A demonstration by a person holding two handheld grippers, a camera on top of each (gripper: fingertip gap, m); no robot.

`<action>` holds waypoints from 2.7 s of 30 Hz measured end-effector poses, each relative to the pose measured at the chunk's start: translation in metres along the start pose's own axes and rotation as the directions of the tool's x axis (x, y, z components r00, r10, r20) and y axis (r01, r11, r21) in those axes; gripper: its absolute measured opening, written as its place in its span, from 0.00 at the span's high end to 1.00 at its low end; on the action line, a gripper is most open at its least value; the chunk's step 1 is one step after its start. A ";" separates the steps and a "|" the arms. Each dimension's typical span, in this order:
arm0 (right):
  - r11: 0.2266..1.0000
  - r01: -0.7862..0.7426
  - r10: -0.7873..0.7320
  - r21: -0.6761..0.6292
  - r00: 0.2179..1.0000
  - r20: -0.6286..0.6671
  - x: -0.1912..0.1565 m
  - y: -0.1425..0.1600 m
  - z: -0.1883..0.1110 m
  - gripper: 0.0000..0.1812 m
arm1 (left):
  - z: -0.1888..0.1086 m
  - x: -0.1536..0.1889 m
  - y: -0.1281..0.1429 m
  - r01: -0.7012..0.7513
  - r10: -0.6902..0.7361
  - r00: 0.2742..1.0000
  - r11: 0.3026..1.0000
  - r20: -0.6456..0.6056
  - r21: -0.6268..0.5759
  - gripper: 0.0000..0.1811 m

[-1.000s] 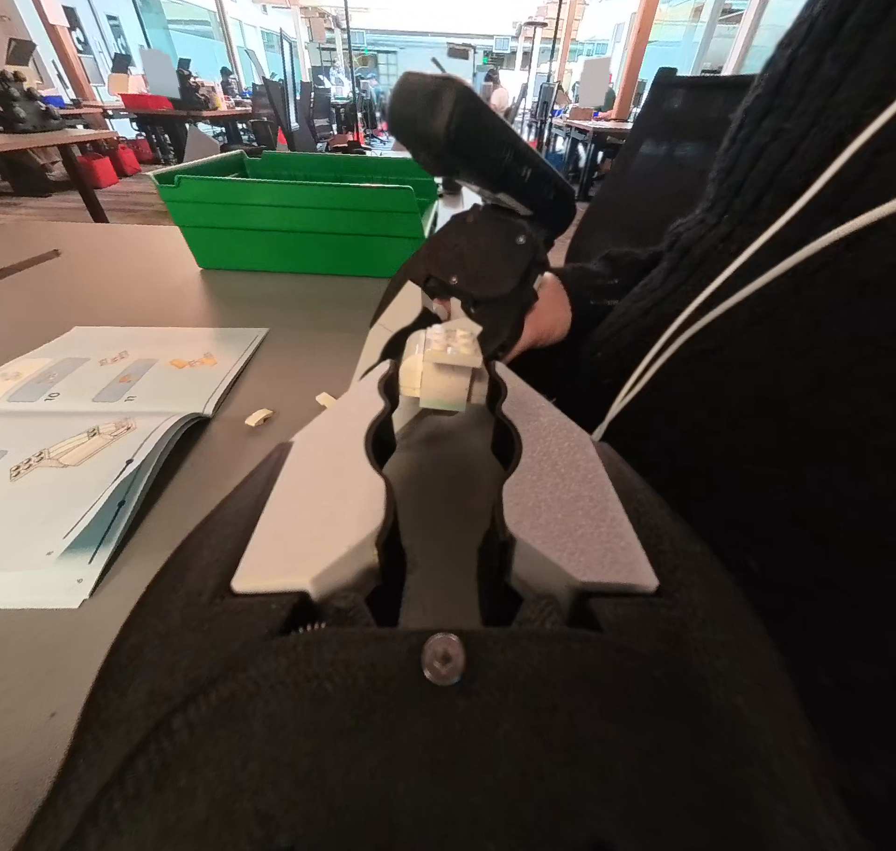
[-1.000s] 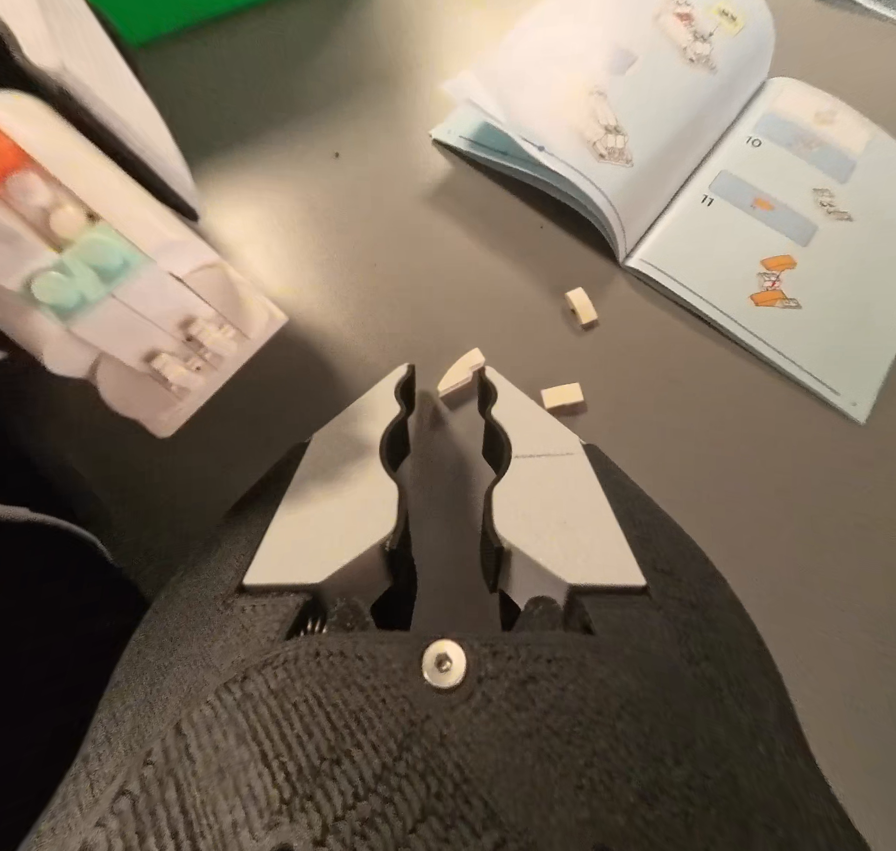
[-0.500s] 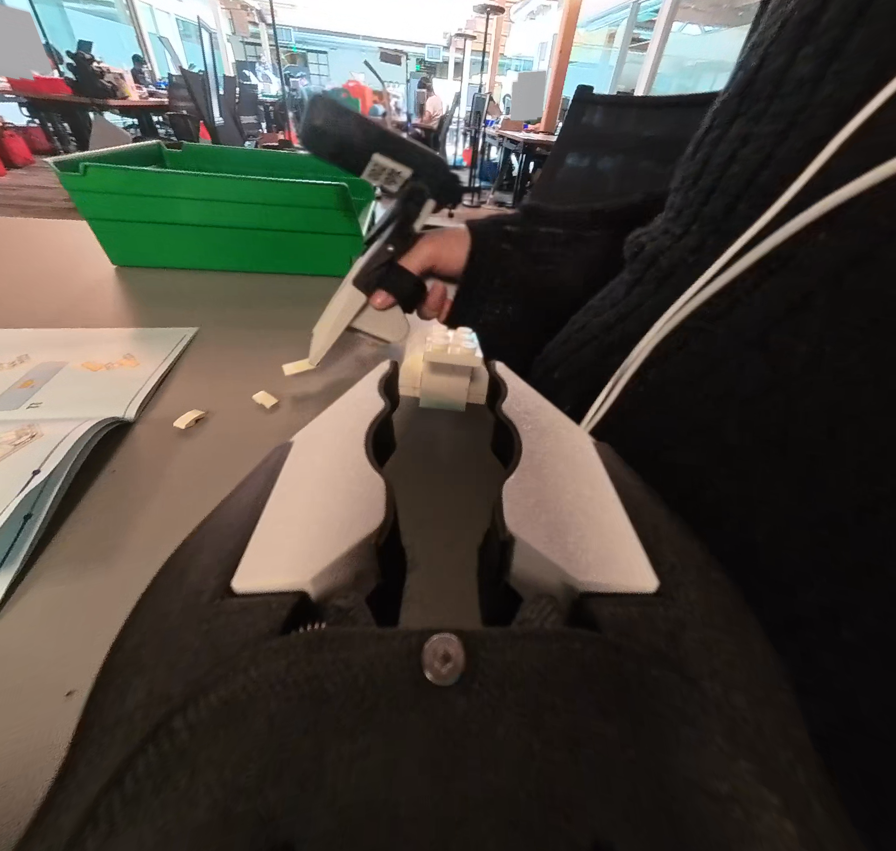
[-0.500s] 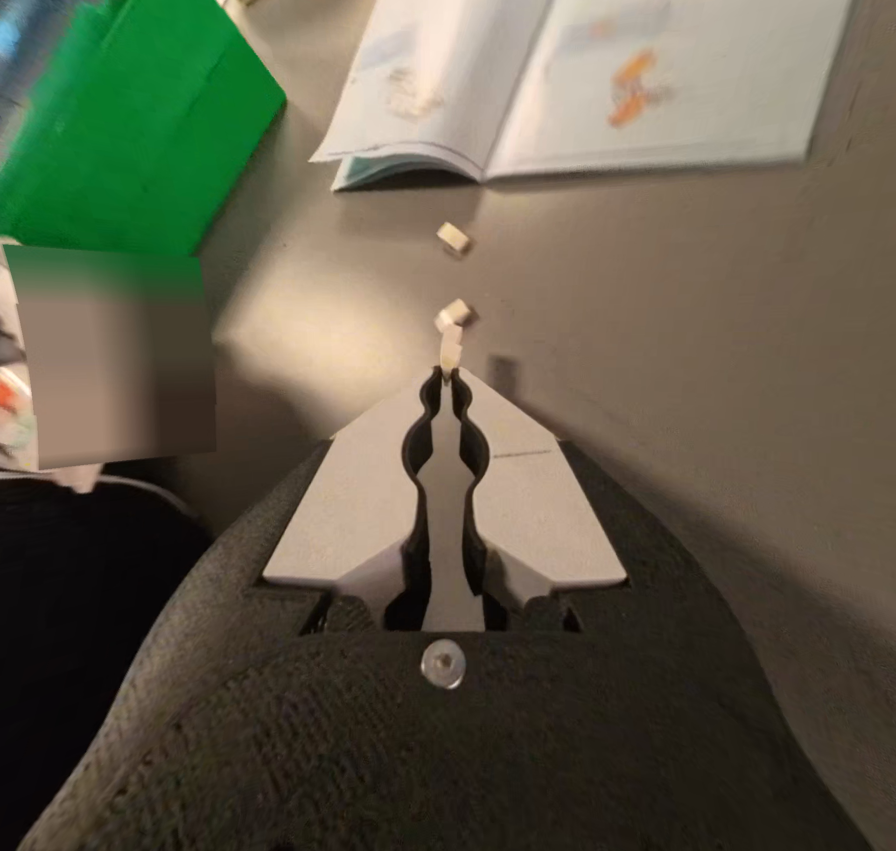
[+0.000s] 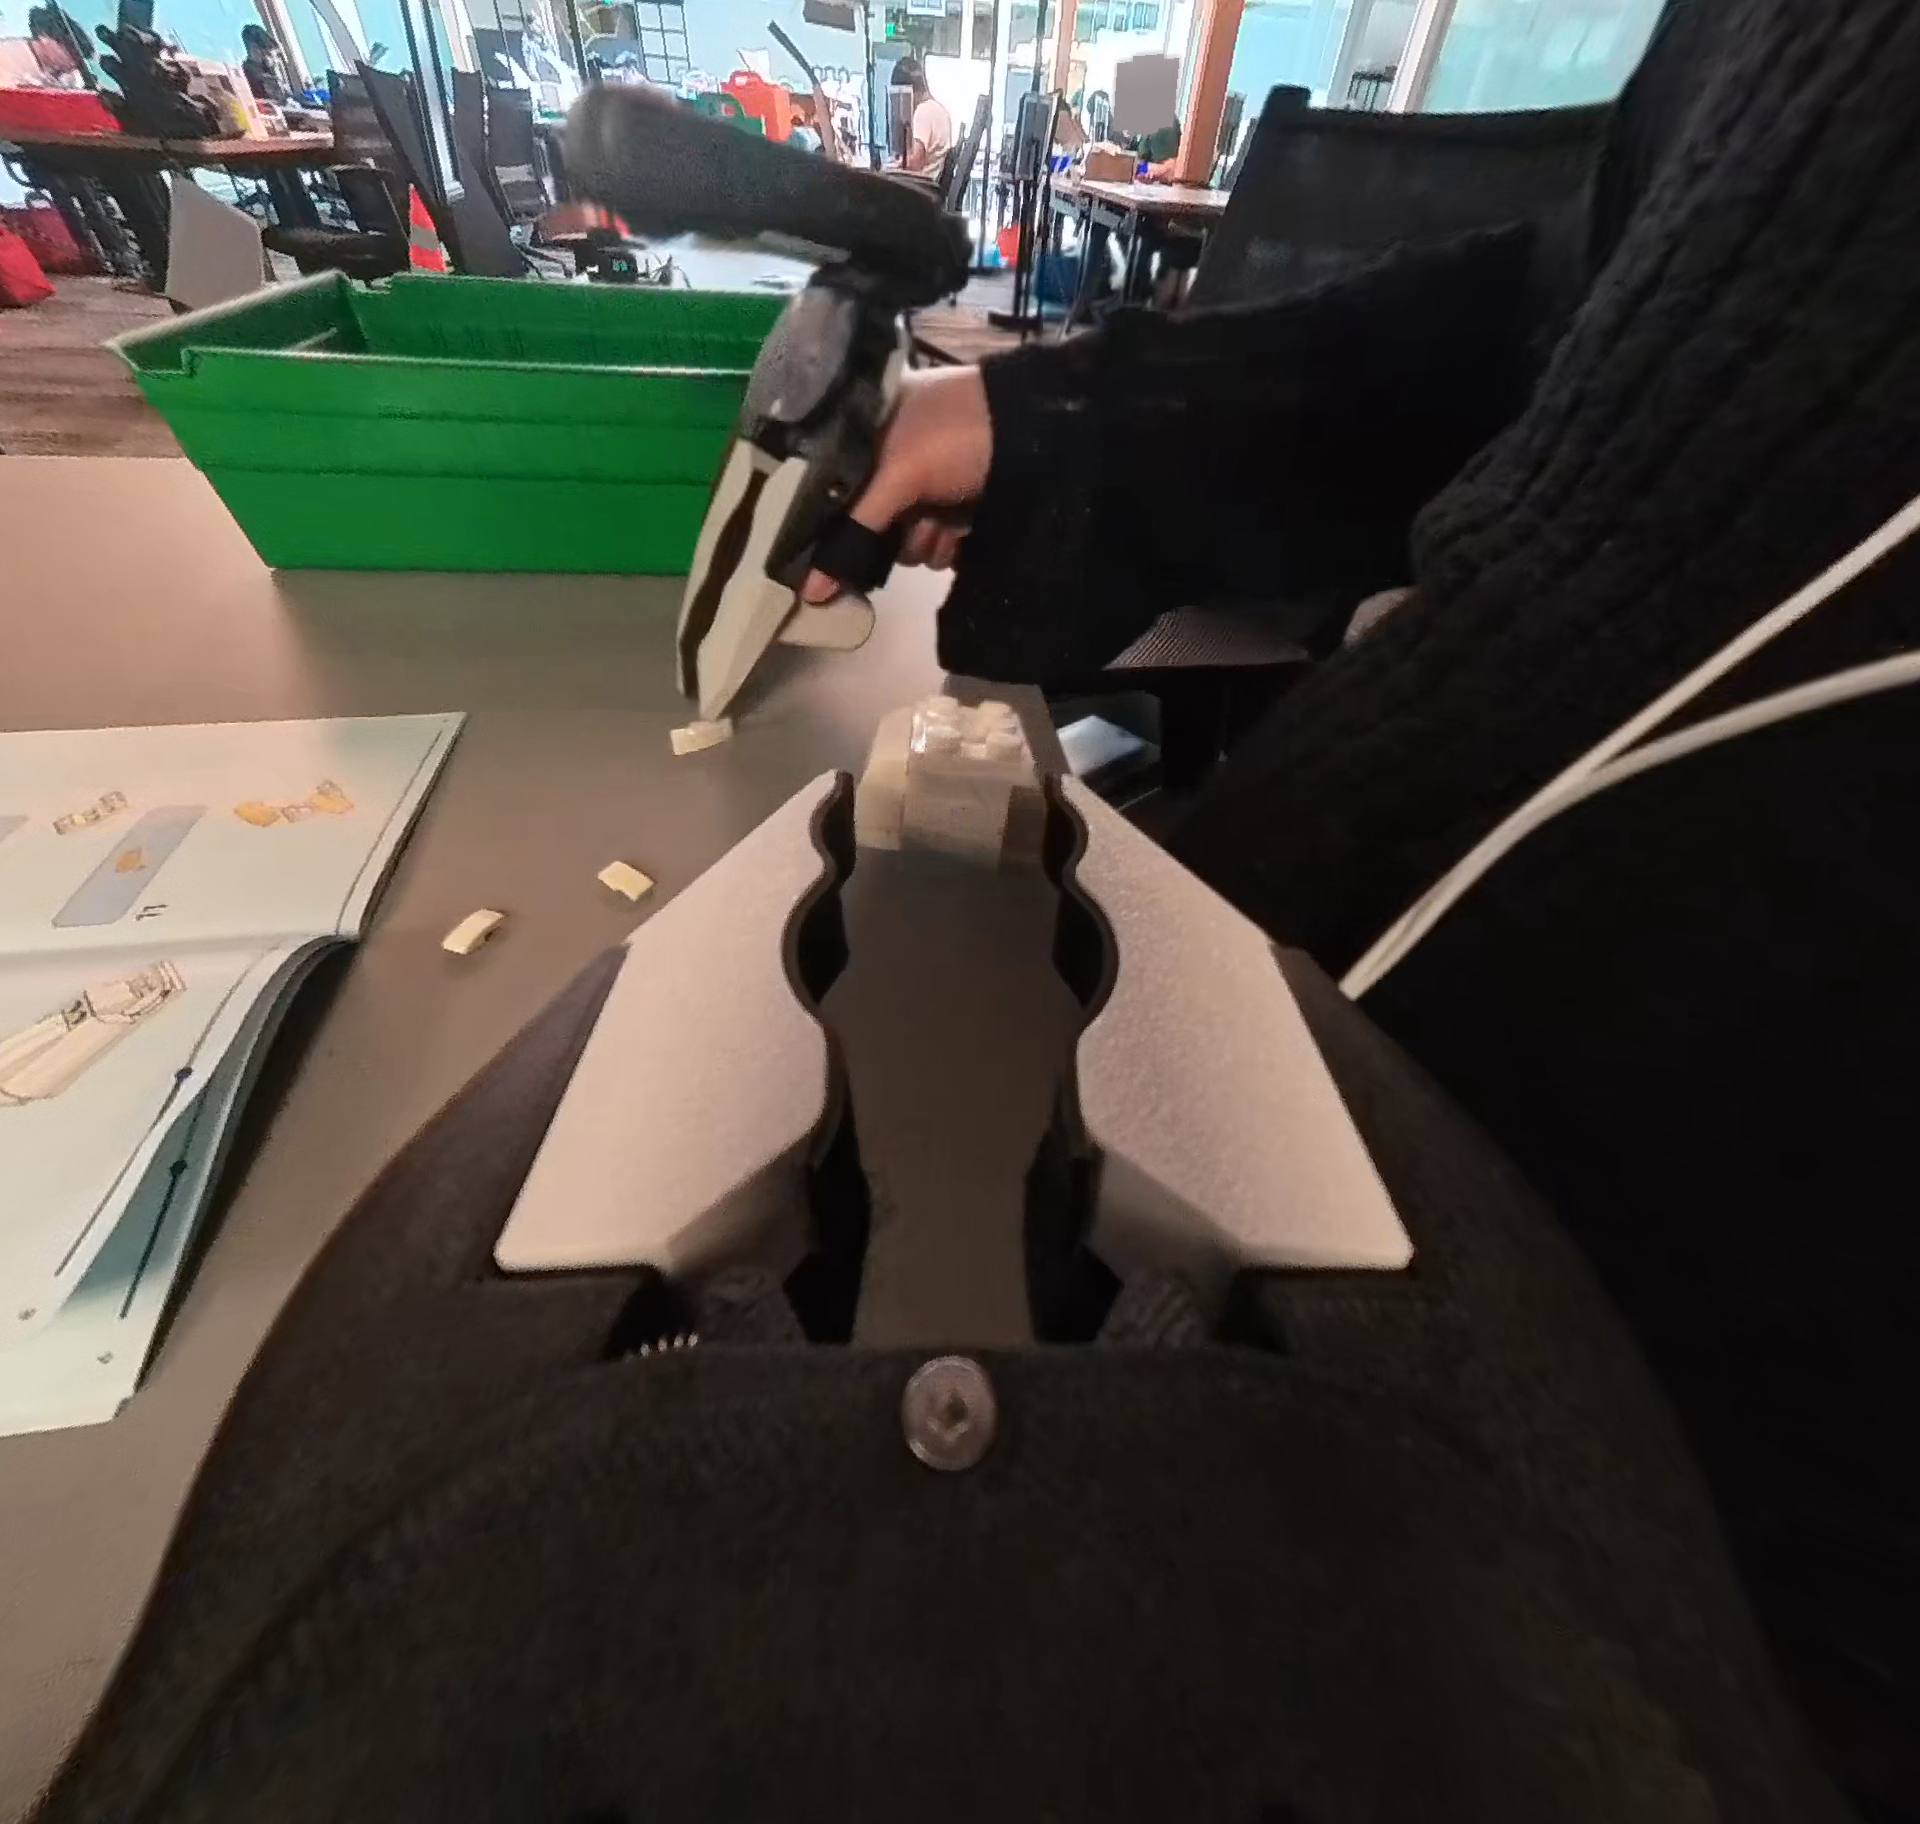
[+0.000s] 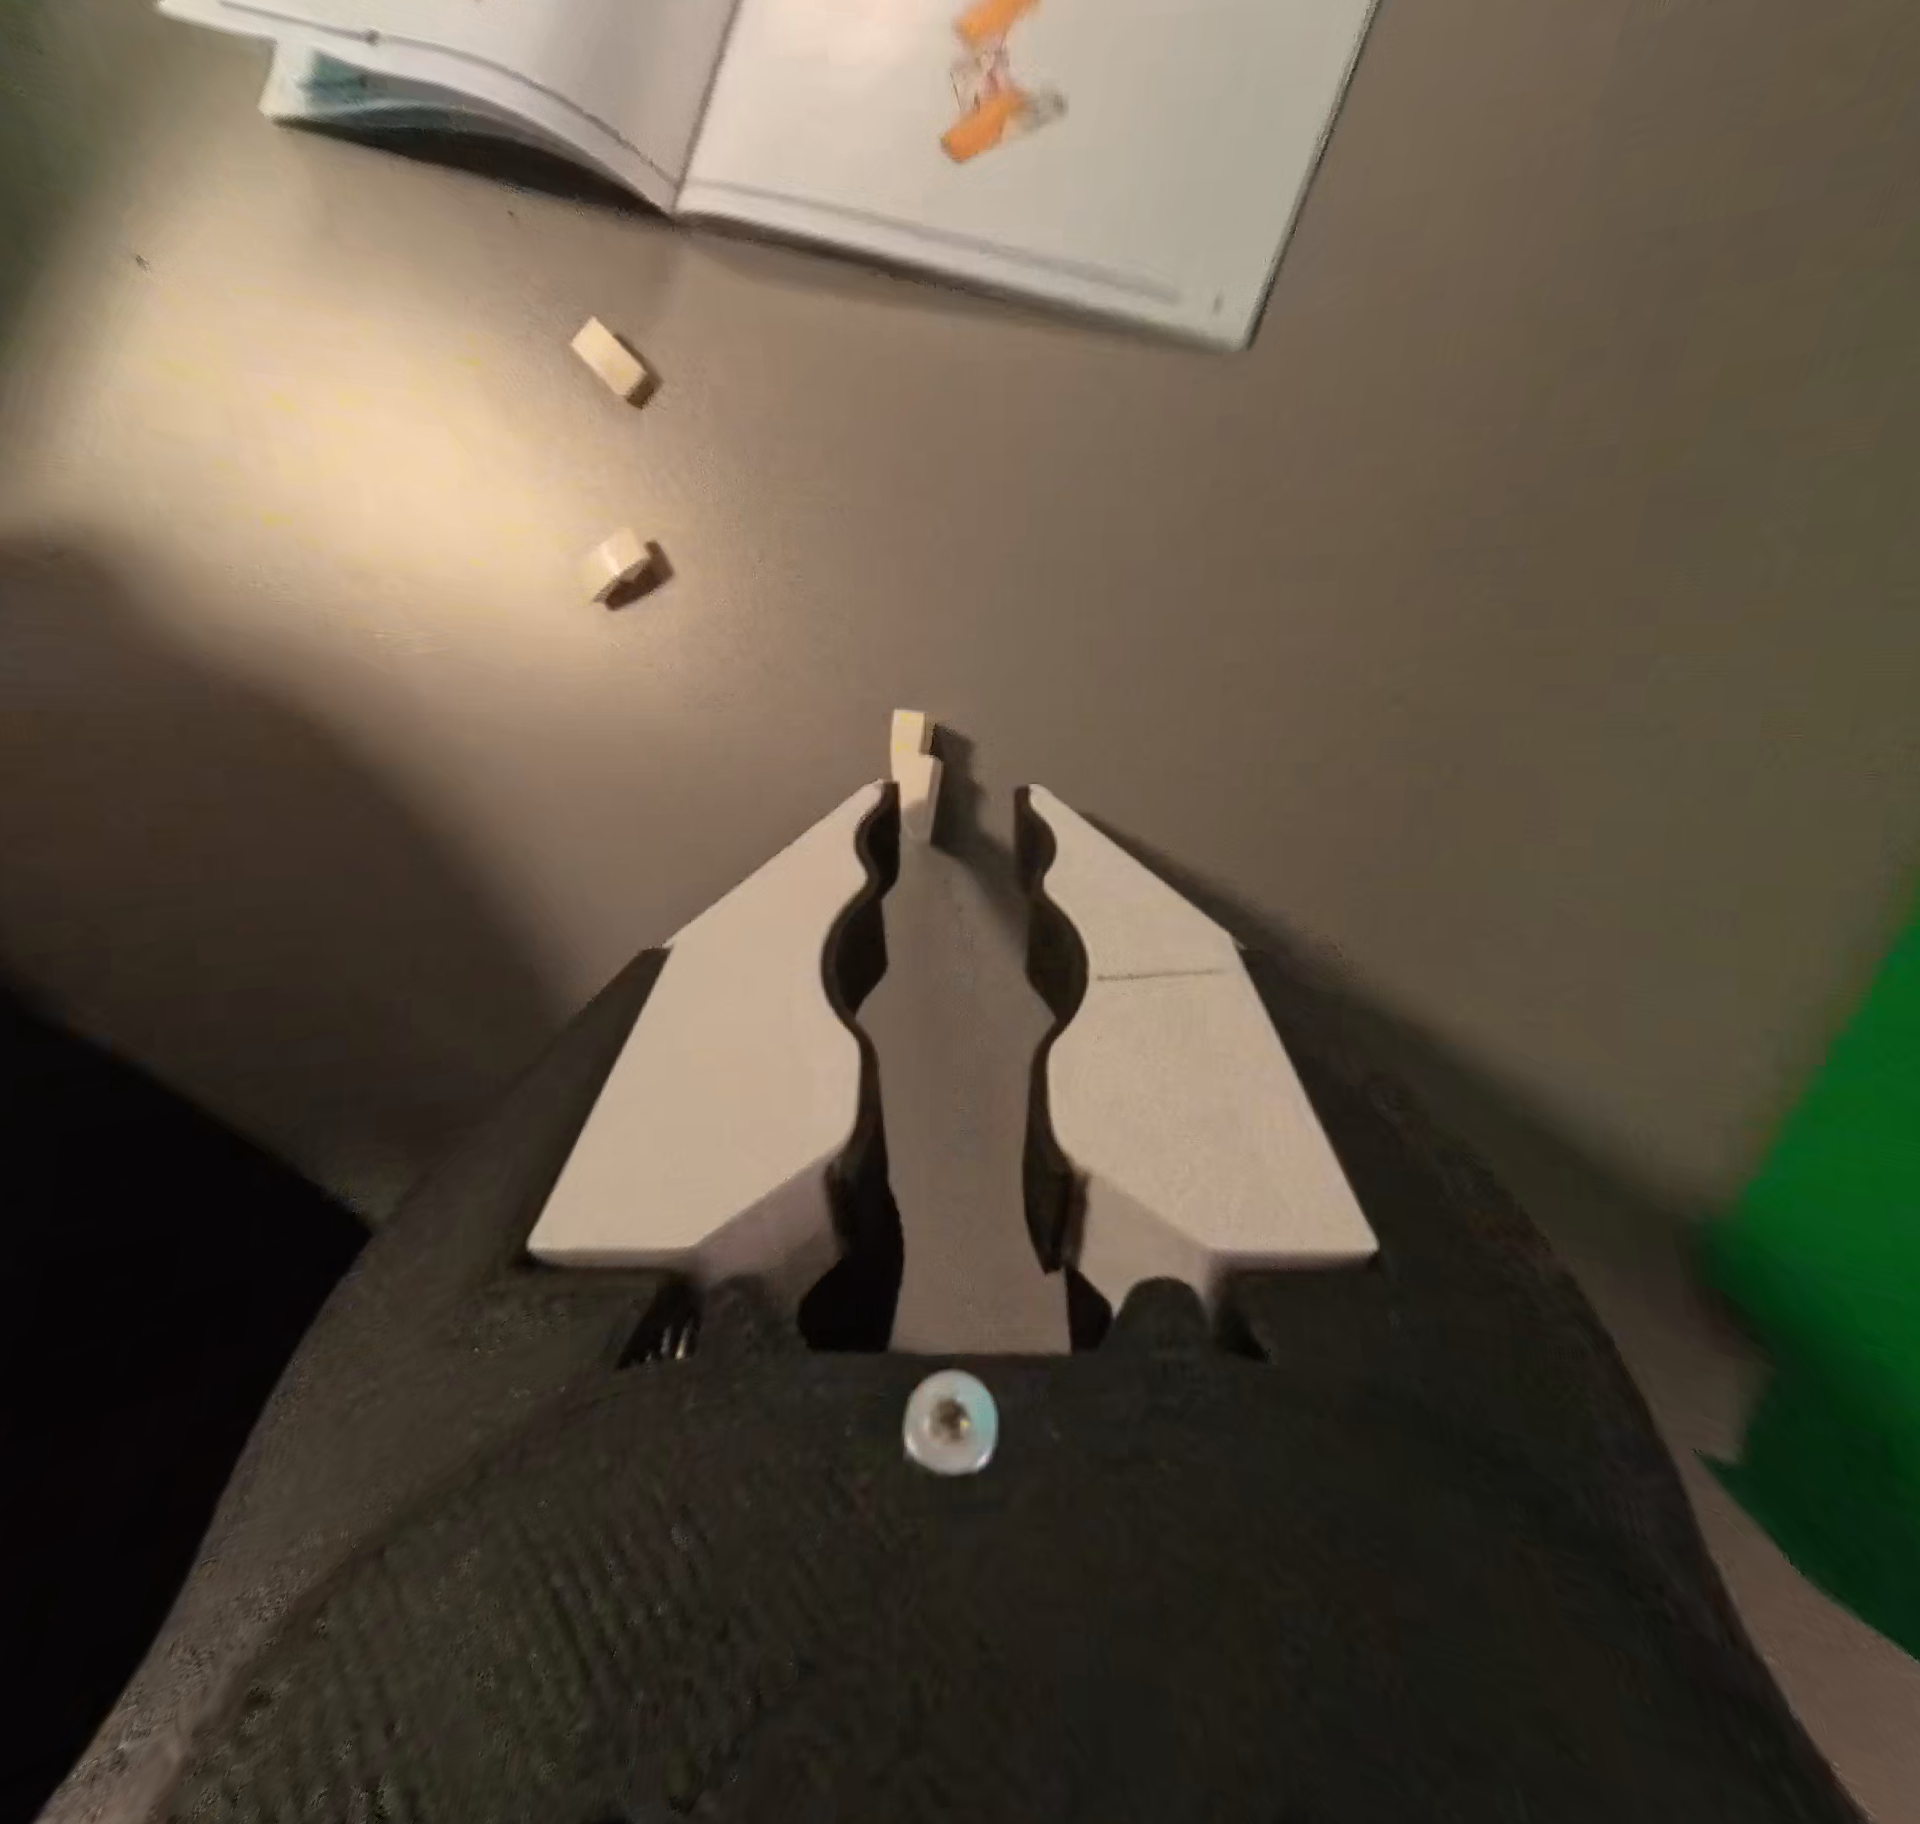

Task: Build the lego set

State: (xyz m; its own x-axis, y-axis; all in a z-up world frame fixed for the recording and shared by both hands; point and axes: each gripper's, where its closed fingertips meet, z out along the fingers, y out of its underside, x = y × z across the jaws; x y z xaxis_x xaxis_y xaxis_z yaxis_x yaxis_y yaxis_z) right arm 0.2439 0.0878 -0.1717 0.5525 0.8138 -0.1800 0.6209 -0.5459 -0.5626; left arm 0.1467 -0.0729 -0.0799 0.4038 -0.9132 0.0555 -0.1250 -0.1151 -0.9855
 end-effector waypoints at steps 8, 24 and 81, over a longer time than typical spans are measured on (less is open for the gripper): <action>0.696 0.716 -0.686 -0.055 0.641 -0.343 -0.027 -0.003 0.004 0.93 | 0.002 -0.005 0.006 0.019 -0.019 1.000 1.000 0.001 -0.003 0.80; 0.963 0.194 -0.181 0.188 0.980 -0.086 -0.019 -0.004 0.009 0.97 | -0.004 -0.010 0.007 0.059 -0.059 0.998 0.998 -0.004 0.035 0.80; 0.971 0.102 -0.102 0.217 0.995 -0.008 -0.012 0.003 0.008 0.96 | -0.003 -0.003 0.014 0.091 -0.089 0.994 0.996 -0.057 0.025 0.81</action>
State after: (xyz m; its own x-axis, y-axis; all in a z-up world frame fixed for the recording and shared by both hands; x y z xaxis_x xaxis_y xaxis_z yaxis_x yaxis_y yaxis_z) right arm 0.2350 0.0780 -0.1778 0.4905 0.8638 -0.1150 0.5385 -0.4042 -0.7393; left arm 0.1409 -0.0734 -0.0931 0.3614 -0.9199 0.1523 -0.0646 -0.1877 -0.9801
